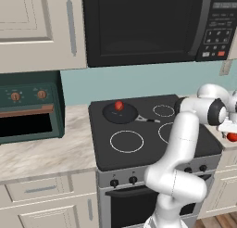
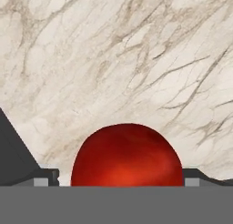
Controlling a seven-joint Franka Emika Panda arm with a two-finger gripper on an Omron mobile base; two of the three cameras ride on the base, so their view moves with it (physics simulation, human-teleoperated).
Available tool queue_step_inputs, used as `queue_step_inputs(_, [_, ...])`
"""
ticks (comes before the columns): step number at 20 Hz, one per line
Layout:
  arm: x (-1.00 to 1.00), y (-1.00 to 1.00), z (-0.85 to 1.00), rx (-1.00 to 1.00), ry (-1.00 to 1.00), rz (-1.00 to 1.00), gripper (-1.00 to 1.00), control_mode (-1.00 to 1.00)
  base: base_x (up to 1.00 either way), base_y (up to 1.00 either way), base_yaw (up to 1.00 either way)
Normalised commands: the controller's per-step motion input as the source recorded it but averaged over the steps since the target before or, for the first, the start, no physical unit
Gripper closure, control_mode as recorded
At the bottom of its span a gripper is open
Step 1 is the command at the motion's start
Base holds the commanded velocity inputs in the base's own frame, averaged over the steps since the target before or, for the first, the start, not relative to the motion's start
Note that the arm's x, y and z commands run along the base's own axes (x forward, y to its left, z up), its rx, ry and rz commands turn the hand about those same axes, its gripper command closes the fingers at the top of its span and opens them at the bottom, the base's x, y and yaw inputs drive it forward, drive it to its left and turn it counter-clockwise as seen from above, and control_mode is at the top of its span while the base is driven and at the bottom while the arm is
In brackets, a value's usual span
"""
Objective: Place the pan on the rear left burner on the stove. Then place the tomato and the onion in the pan and turn on the rear left burner.
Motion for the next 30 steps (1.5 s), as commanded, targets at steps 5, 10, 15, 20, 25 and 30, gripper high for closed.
queue_step_inputs(5, [0.04,0.01,-0.18,-0.01,0.0,0.0,1.0,-1.0,0.0,0.0,0.0])
queue_step_inputs(10, [-0.03,0.05,0.0,-0.01,-0.06,0.0,1.0,-1.0,0.0,0.0,0.0])
queue_step_inputs(15, [-0.29,0.4,0.27,-0.01,-0.12,0.0,1.0,-1.0,0.0,0.0,0.0])
queue_step_inputs(20, [-0.19,0.72,0.54,0.0,-0.15,0.0,1.0,-1.0,0.0,0.0,0.0])
queue_step_inputs(25, [-0.05,0.75,0.62,0.0,-0.16,0.0,1.0,-1.0,0.0,0.0,0.0])
queue_step_inputs(30, [0.0,0.72,0.59,0.0,-0.12,0.0,1.0,-1.0,0.0,0.0,0.0])
